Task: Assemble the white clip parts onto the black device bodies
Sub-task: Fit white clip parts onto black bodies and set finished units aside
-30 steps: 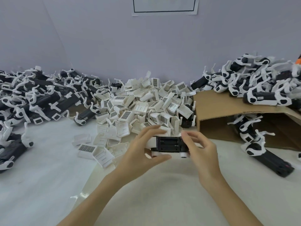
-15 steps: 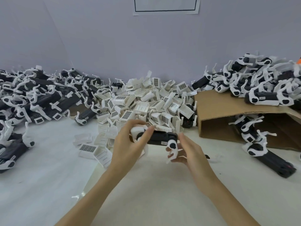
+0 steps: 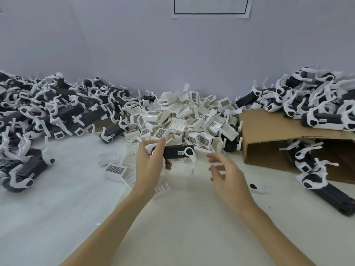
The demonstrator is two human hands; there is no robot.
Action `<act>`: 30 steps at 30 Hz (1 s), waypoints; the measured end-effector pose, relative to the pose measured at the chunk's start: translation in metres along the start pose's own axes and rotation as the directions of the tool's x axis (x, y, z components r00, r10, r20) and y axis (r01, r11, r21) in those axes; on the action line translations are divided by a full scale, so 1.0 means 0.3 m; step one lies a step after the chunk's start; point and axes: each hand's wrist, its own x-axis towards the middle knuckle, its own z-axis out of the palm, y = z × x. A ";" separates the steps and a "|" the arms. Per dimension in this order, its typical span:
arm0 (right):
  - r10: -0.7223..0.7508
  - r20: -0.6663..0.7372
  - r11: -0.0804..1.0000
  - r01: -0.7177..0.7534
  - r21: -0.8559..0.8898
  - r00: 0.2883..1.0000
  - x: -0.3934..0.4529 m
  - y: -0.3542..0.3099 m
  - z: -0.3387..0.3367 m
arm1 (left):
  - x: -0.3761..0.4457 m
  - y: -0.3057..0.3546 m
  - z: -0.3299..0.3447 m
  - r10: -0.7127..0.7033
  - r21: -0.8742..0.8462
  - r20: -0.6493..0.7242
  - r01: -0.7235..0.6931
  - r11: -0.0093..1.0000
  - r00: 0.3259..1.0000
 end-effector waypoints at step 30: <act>-0.257 0.123 0.866 0.285 -0.411 0.959 0.125 0.118 0.026 | -0.025 -0.003 0.014 0.077 0.084 0.074 -0.083 0.993 0.994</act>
